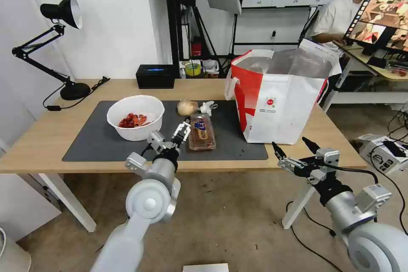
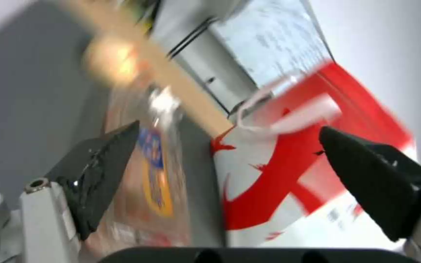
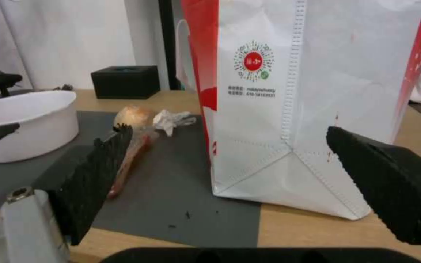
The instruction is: Pick up the trash from the table and place it into the takeout bag.
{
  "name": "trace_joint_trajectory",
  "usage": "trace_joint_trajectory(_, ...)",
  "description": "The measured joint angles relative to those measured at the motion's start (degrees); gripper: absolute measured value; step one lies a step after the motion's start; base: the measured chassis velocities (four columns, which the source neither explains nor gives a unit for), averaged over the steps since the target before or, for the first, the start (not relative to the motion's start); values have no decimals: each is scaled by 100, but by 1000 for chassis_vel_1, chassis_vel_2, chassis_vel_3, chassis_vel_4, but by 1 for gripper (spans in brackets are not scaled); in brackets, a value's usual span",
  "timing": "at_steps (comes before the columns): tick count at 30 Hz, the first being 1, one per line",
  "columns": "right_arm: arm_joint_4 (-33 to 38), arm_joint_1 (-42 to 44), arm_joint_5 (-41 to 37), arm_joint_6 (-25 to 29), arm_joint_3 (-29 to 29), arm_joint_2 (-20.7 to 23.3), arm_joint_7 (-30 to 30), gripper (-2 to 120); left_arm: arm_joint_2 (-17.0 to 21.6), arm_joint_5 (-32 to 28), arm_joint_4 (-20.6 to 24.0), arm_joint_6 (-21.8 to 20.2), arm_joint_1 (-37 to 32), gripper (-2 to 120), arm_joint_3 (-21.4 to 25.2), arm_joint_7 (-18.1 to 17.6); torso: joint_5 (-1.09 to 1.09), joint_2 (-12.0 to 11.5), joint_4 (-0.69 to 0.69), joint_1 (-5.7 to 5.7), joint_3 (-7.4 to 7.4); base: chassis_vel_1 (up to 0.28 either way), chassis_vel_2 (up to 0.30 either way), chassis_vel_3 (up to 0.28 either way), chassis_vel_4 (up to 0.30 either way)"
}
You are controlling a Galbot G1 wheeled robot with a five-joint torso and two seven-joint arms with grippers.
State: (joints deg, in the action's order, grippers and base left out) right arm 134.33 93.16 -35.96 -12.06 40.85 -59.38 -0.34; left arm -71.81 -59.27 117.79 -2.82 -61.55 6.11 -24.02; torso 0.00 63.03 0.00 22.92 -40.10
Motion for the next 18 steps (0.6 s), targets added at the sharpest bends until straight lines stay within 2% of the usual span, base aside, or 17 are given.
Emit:
trace_joint_trajectory(2,21,48,-23,14,72,18,-28,100,382,1562,-457,118,173,100,-197,1185,1,0,2,0,0,0,0,0,0)
trace_joint_trajectory(3,21,48,-23,14,72,18,-28,100,382,1562,-457,118,173,100,-197,1185,1,0,2,0,0,0,0,0,0)
trace_joint_trajectory(4,28,71,-36,22,110,30,-37,100,539,2179,-696,266,308,100,-279,1743,-3,0,2,0,0,0,0,0,0)
trace_joint_trajectory(6,32,119,-145,59,151,33,-47,100,873,2861,-1205,499,712,95,-491,2799,0,0,0,0,0,0,0,0,0)
trace_joint_trajectory(7,32,119,-145,59,151,33,-47,100,873,2861,-1205,499,712,95,-491,2799,0,0,0,0,0,0,0,0,0)
trace_joint_trajectory(8,42,120,-261,67,157,38,-45,100,1012,2888,-1422,550,928,90,-611,3147,0,0,-1,0,0,0,0,0,0)
trace_joint_trajectory(9,46,111,-367,69,157,45,-41,100,1076,2886,-1535,577,1029,87,-670,3324,0,0,-1,0,0,0,0,0,0)
trace_joint_trajectory(10,46,111,-367,69,157,45,-41,100,1076,2886,-1535,577,1029,87,-670,3324,0,0,-1,0,0,0,0,0,0)
trace_joint_trajectory(11,47,69,-609,69,155,77,2,100,1205,2867,-1806,607,1267,80,-799,3674,0,0,0,0,0,0,0,0,0)
trace_joint_trajectory(12,40,-5,-914,66,148,142,64,100,1291,2820,-2063,609,1524,74,-947,3877,0,0,2,0,0,0,0,0,0)
trace_joint_trajectory(13,40,-5,-914,66,148,142,64,100,1291,2820,-2063,609,1524,74,-947,3877,0,0,2,0,0,0,0,0,0)
trace_joint_trajectory(15,-21,-131,-1358,37,144,257,161,100,1341,2736,-2518,570,1920,64,-1207,4036,-1,0,-1,0,-1,0,0,0,0)
trace_joint_trajectory(17,-32,-160,-1427,31,138,279,179,100,1351,2729,-2580,550,1975,62,-1242,4047,-1,0,-1,0,0,0,0,0,0)
trace_joint_trajectory(18,-114,-317,-1717,-17,70,367,259,100,1433,2644,-2776,327,2178,52,-1376,4066,1,0,-1,1,-1,0,0,0,0)
